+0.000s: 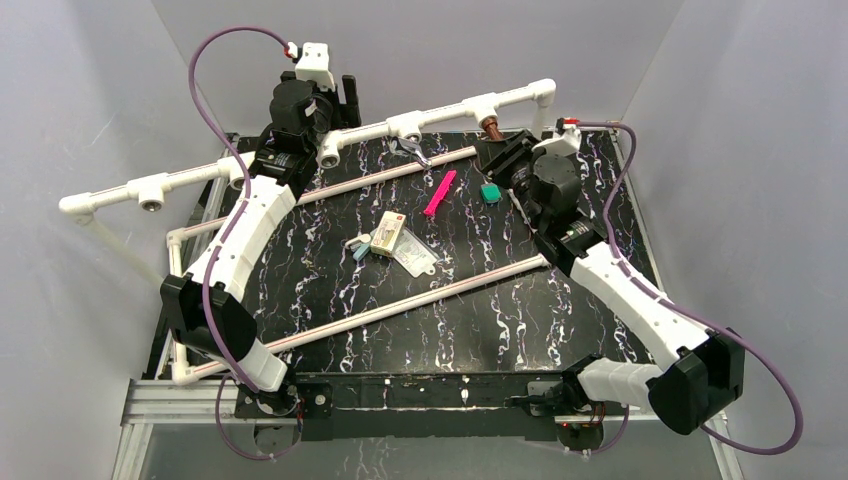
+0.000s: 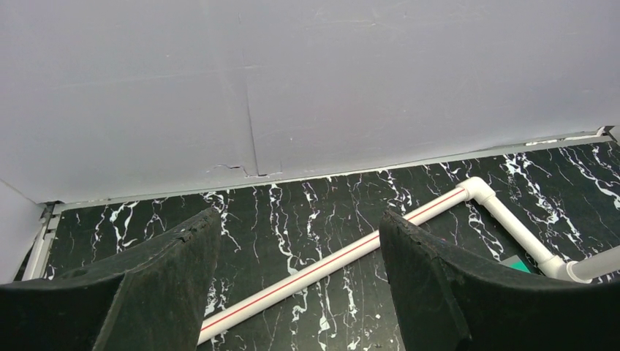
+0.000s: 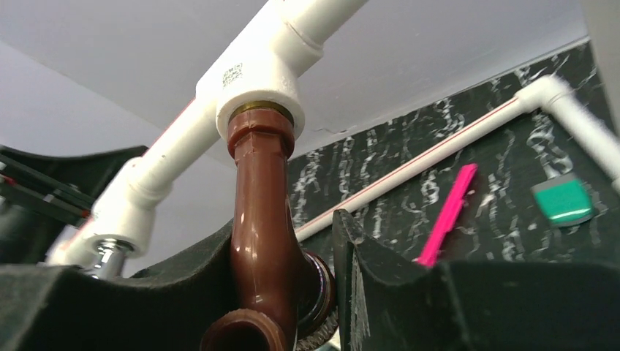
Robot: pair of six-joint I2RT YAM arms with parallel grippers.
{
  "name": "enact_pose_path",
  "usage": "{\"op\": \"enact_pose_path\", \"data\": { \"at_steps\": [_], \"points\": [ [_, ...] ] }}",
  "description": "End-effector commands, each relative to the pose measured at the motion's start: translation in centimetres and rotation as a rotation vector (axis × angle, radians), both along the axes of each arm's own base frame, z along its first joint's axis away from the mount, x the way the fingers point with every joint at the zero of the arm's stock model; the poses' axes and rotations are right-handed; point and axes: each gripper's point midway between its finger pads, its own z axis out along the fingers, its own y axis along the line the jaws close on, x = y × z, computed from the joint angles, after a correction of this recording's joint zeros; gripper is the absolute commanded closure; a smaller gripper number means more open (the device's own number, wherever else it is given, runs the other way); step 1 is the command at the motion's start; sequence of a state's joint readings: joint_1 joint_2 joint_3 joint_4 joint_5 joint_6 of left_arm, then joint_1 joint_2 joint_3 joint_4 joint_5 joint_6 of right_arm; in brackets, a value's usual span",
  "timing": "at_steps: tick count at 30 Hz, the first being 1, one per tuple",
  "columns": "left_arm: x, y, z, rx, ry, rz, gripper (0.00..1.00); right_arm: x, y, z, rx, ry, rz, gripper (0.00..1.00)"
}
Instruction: Install the water faucets
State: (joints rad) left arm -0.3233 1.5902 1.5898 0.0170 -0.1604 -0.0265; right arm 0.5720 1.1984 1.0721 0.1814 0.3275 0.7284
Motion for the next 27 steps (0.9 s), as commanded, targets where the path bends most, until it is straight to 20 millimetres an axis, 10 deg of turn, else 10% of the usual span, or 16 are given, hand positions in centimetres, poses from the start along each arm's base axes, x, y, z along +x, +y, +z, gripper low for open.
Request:
{"op": "enact_pose_path", "data": {
  "at_steps": [1,15,27],
  "points": [
    [-1.5,-0.2,-12.8,0.113,0.363,-0.024,0.24,-3.6,2.6,6.3,0.469,-0.011,0.166,0.99],
    [-1.6,-0.2,-12.4,0.114,0.357,-0.023,0.24,-3.5,2.4,8.0,1.028,0.112,0.249,0.99],
    [-1.7,-0.3,-12.5,0.103,0.362,-0.027,0.24,-4.0,1.8,8.2,0.895,0.086,0.211,0.87]
  ]
}}
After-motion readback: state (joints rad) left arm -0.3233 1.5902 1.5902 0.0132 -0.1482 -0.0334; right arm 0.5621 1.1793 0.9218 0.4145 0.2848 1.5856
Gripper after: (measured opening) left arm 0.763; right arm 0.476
